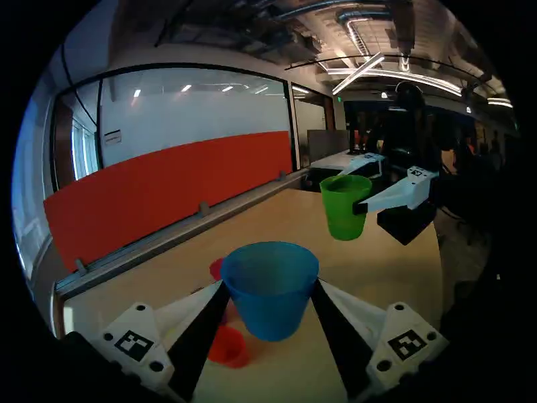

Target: Pour water

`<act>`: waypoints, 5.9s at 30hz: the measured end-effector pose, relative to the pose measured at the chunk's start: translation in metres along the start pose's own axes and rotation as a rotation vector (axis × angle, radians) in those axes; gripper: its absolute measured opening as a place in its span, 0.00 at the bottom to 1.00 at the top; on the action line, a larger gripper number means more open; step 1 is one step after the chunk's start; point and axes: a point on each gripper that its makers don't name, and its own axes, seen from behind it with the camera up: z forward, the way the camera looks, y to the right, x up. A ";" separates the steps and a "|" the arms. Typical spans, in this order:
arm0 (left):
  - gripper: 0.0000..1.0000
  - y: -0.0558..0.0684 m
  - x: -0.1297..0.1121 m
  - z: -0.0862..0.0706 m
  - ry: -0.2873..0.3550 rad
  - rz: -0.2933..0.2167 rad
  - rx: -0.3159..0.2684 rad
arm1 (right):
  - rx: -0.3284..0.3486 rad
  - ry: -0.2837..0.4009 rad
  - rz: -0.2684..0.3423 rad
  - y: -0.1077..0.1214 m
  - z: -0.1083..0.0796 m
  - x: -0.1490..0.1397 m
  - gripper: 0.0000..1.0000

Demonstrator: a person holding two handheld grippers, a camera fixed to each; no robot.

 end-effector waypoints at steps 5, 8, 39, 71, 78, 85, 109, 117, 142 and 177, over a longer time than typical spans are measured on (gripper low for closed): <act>0.85 0.010 -0.019 0.009 -0.050 0.020 -0.030 | 0.020 -0.038 0.013 -0.001 0.004 -0.016 0.90; 0.85 0.016 -0.030 0.013 -0.076 0.025 -0.049 | 0.027 -0.065 0.018 0.001 0.006 -0.027 0.90; 0.85 0.041 -0.128 0.047 -0.326 0.025 -0.169 | 0.114 -0.336 -0.041 -0.001 0.023 -0.124 0.90; 0.85 0.040 -0.164 0.057 -0.373 -0.005 -0.184 | 0.141 -0.408 -0.043 -0.008 0.042 -0.161 0.90; 0.85 0.039 -0.170 0.055 -0.377 -0.010 -0.182 | 0.142 -0.419 -0.042 -0.009 0.043 -0.168 0.90; 0.88 0.037 -0.175 0.053 -0.383 -0.017 -0.176 | 0.141 -0.430 -0.044 -0.013 0.044 -0.176 0.90; 0.90 0.032 -0.196 0.031 -0.427 -0.026 -0.151 | 0.142 -0.452 -0.038 -0.021 0.044 -0.199 0.91; 0.90 0.033 -0.193 0.026 -0.422 -0.033 -0.146 | 0.128 -0.453 -0.021 -0.019 0.036 -0.203 0.91; 0.90 0.017 -0.189 -0.004 -0.395 -0.114 -0.042 | 0.053 -0.439 -0.003 -0.010 0.003 -0.197 1.00; 0.90 -0.061 -0.160 -0.066 -0.167 -0.246 0.371 | -0.280 -0.276 0.121 0.049 -0.057 -0.168 1.00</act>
